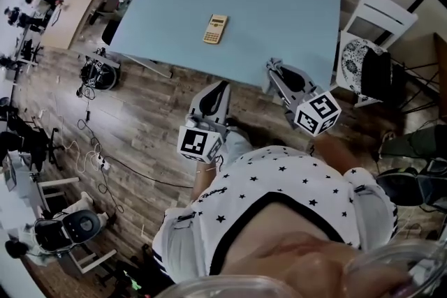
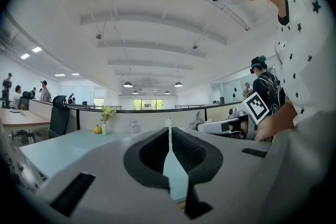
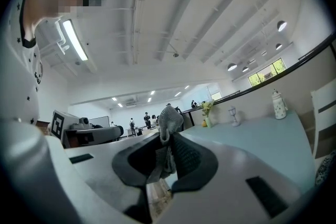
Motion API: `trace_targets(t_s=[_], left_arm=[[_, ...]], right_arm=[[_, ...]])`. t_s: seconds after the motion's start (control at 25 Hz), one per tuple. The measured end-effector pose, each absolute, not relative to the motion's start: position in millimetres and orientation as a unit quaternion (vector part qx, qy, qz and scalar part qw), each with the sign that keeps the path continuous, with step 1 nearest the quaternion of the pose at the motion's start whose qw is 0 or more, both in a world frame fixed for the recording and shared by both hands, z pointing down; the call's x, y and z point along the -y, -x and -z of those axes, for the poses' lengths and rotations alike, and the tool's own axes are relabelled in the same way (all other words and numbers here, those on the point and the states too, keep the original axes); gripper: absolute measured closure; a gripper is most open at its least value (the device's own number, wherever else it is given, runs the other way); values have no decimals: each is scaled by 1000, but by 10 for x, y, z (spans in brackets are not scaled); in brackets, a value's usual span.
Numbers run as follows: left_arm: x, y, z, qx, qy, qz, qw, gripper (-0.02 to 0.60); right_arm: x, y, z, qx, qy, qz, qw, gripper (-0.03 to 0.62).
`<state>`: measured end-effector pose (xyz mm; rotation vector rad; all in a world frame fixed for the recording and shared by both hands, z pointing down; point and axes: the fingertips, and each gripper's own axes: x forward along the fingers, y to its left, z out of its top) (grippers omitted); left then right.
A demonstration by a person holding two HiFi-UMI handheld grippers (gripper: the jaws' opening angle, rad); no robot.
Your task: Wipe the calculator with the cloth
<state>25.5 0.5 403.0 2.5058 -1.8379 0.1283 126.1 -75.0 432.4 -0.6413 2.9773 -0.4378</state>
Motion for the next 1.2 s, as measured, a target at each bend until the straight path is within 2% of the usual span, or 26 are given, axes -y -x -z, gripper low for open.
trace_targets(t_s=[0.4, 0.68, 1.2], left_arm=[[312, 664, -3985, 593, -805, -33, 6, 541], [402, 1207, -4155, 596, -803, -23, 26, 541], [588, 1726, -4213, 585, -810, -5, 38, 541]], right_arm=[[1050, -470, -4340, -963, 223, 146, 24, 542], [1168, 26, -4463, -961, 232, 152, 5, 542], [1419, 413, -4464, -951, 269, 156, -4, 542]])
